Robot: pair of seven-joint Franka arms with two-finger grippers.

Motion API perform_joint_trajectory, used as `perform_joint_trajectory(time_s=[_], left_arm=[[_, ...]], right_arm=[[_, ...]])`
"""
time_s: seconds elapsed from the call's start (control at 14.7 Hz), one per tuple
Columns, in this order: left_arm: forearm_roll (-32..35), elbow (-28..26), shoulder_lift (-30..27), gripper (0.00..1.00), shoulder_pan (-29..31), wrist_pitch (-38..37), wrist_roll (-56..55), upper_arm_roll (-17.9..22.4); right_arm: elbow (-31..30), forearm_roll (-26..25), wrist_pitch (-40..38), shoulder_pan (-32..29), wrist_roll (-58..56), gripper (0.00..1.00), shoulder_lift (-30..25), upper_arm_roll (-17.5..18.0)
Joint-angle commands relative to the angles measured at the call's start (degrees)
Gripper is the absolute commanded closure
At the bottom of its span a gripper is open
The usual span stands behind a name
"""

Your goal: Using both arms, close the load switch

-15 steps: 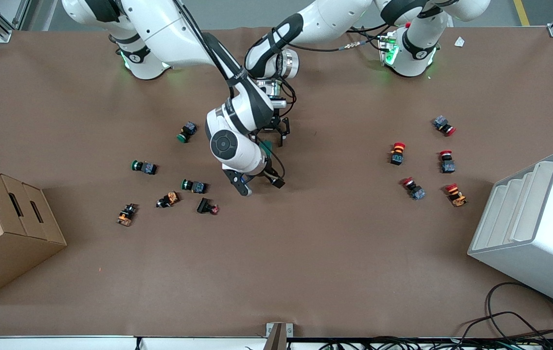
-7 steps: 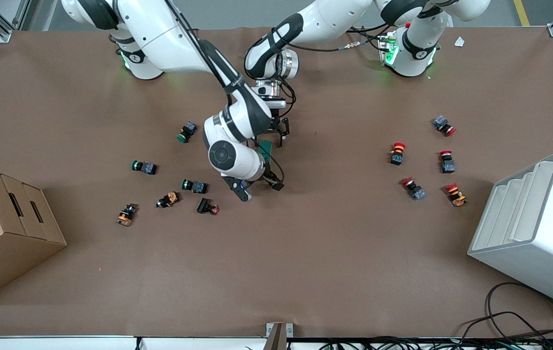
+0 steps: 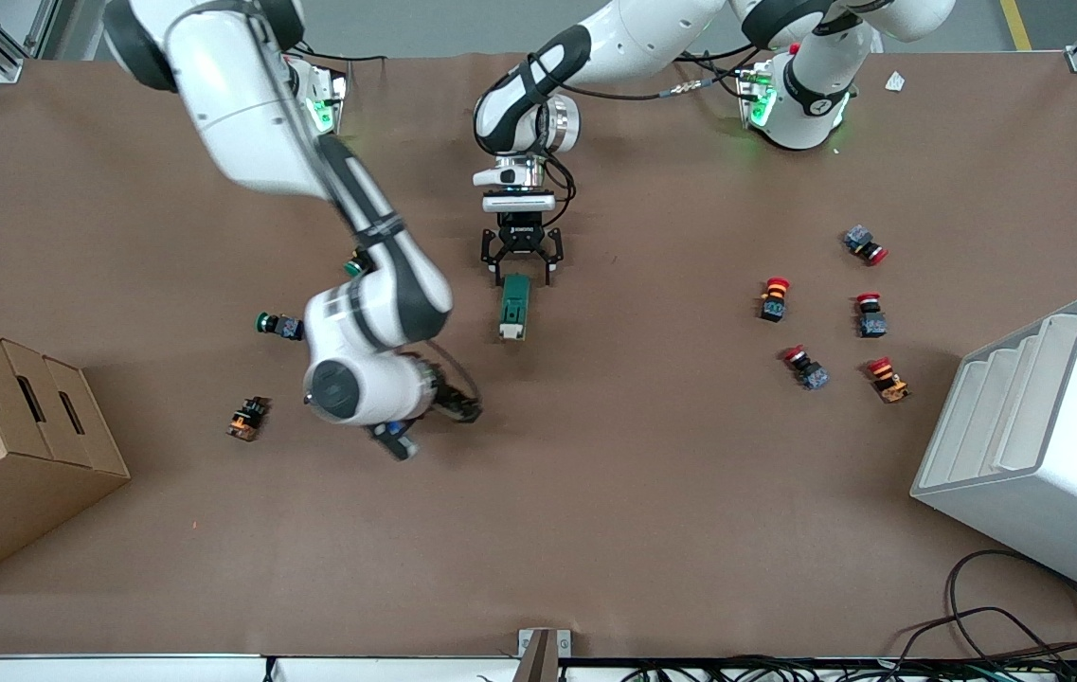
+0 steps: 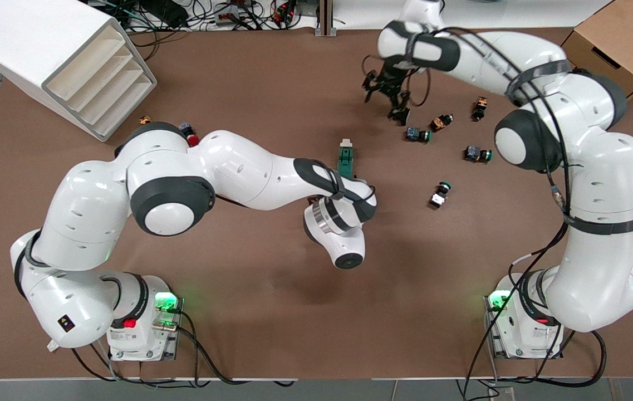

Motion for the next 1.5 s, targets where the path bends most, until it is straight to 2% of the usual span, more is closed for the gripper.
perform_joint_trajectory(time_s=[0.0,0.14,0.34,0.61,0.89,1.09,1.23,1.36,1.43], left_arm=[[-7.38,1.69,-3.85,0.01,0.45,0.1,6.64,-1.71],[-15.45,4.77,-6.21,0.0,0.89,0.1,13.48,-2.07],[-30.65,9.34,-12.18,0.0,3.52,0.1,29.11,-2.07],[-50.34,13.56,-22.19,0.0,11.76,-0.08,50.74,-2.07],[-68.54,16.12,-31.43,0.0,24.15,-2.52,74.37,-2.07],[-75.85,20.41,-34.7,0.0,33.38,-9.19,95.89,-2.15],[-81.56,22.62,-36.19,0.0,39.19,-12.2,107.34,-1.89],[-87.54,22.01,-39.09,0.0,42.8,-13.08,114.13,0.12],[-89.74,22.1,-40.14,0.0,42.47,-15.17,118.16,3.78]], right_arm=[[0.49,-8.03,-5.15,-4.72,-13.6,0.0,-4.35,0.58],[0.58,-12.44,-9.11,-9.38,-22.85,0.0,-7.34,0.67],[0.49,-16.14,-13.14,-15.61,-36.47,0.0,-13.14,0.67],[0.49,-23.09,-18.24,-22.39,-51.25,0.0,-20.43,0.67],[0.75,-24.06,-23.34,-26.88,-57.41,0.0,-26.15,0.67],[5.38,-23.89,-28.53,-28.46,-59.19,0.0,-26.25,0.58],[6.64,-23.36,-29.07,-29.7,-59.28,0.0,-26.08,0.85],[6.64,-22.49,-29.42,-29.27,-58.58,0.0,-26.34,1.29],[6.64,-20.91,-29.42,-29.0,-58.31,0.0,-26.43,1.37]])
